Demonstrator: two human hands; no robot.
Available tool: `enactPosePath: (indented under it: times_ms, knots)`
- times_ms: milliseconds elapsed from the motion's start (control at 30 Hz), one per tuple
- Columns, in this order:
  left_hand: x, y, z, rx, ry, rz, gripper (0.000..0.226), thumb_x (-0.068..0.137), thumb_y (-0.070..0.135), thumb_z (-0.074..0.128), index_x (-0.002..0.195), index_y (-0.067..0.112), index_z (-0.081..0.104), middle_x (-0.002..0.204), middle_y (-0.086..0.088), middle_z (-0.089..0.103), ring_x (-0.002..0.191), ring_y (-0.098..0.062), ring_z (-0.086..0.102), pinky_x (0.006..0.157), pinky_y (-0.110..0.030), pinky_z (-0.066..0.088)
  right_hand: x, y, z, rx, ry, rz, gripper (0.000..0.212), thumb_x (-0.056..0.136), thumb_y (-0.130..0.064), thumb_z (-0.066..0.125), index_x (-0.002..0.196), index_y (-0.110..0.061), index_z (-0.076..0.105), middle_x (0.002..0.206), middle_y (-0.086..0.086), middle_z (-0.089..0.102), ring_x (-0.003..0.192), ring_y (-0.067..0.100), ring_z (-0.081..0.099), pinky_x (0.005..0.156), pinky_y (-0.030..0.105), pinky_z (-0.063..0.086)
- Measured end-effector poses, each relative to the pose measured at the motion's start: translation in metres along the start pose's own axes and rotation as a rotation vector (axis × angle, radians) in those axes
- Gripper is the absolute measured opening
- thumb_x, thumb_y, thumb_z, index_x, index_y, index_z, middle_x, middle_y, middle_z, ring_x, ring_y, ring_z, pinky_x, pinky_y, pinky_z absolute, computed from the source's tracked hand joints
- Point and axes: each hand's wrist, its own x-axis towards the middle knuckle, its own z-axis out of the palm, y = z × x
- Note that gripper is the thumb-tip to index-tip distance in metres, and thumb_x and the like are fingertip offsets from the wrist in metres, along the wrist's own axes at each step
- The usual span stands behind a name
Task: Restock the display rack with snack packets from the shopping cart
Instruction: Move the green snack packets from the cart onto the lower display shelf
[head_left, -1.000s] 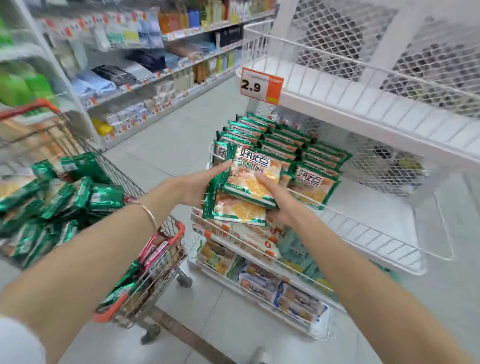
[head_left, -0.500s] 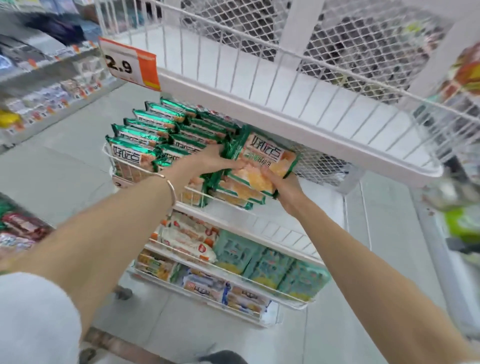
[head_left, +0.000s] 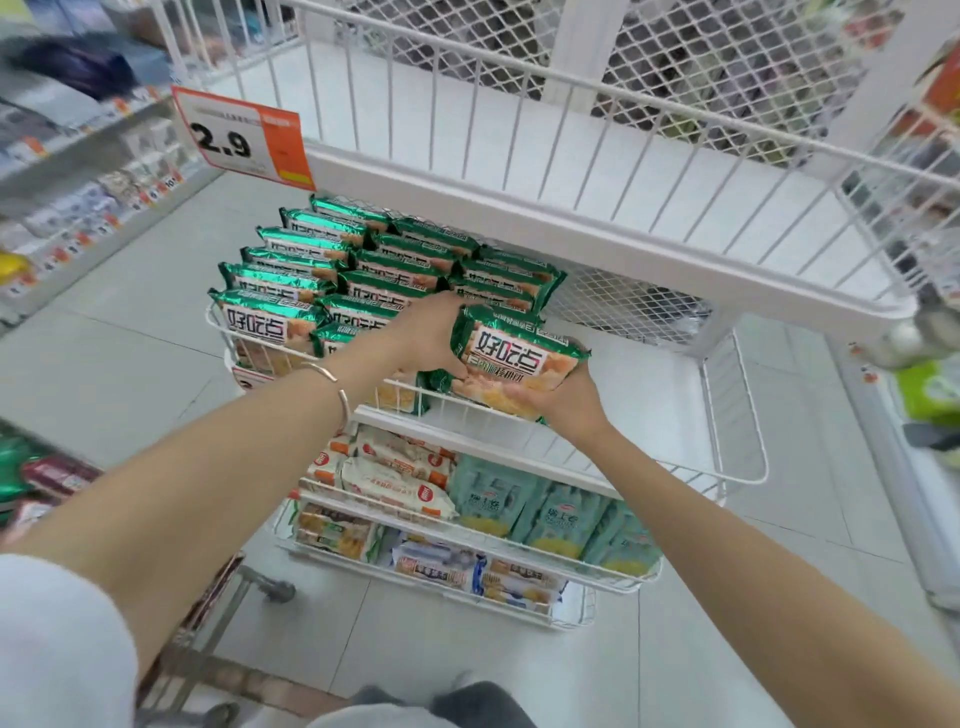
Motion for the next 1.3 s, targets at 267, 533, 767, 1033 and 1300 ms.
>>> enactPosePath:
  times_ms: [267,533,767,1033,1300]
  knots:
    - [-0.003,-0.023,-0.007,0.161,-0.137,0.011,0.113,0.067,0.036,0.091,0.157,0.022,0.023,0.161,-0.01,0.025,0.146,-0.031,0.027,0.119,-0.044,0.029,-0.018,-0.015,0.015,0.106,0.018,-0.042,0.074,0.07,0.002,0.085,0.123,-0.021,0.039,0.109,-0.011,0.061,0.099,-0.004,0.064,0.08,0.01,0.049]
    - [0.009,-0.014,-0.02,0.338,-0.19,0.03,0.074,0.084,0.017,0.061,0.152,0.009,0.033,0.163,-0.011,0.021,0.149,-0.032,0.02,0.119,-0.054,0.025,-0.01,-0.014,-0.031,0.331,0.068,0.134,0.035,0.081,0.002,0.076,0.115,-0.001,0.065,0.113,0.007,0.072,0.095,0.026,0.072,0.078,0.033,0.061]
    - [0.006,-0.016,0.002,0.381,-0.085,0.14,0.063,0.086,0.06,0.064,0.134,0.02,0.058,0.135,-0.007,0.055,0.119,-0.028,0.054,0.099,-0.042,0.046,0.004,-0.003,-0.087,0.432,0.209,0.212,0.023,0.088,-0.005,0.071,0.11,-0.006,0.066,0.102,0.004,0.074,0.093,0.019,0.072,0.074,0.029,0.059]
    - [0.004,0.004,0.03,0.3,-0.03,0.145,0.045,0.093,0.032,0.067,0.136,0.02,0.057,0.136,-0.01,0.052,0.12,-0.032,0.056,0.092,-0.043,0.052,-0.006,0.02,-0.111,0.728,0.382,0.334,0.019,0.09,-0.01,0.069,0.108,-0.011,0.065,0.11,0.006,0.073,0.097,0.021,0.072,0.086,0.035,0.059]
    - [0.015,-0.013,0.007,0.455,-0.019,0.218,0.054,0.089,0.041,0.069,0.139,0.028,0.054,0.15,-0.007,0.043,0.138,-0.03,0.037,0.114,-0.051,0.032,-0.015,0.026,-0.096,0.621,0.48,0.394,0.014,0.088,-0.003,0.072,0.092,-0.012,0.062,0.098,0.004,0.071,0.089,0.015,0.069,0.088,0.032,0.056]
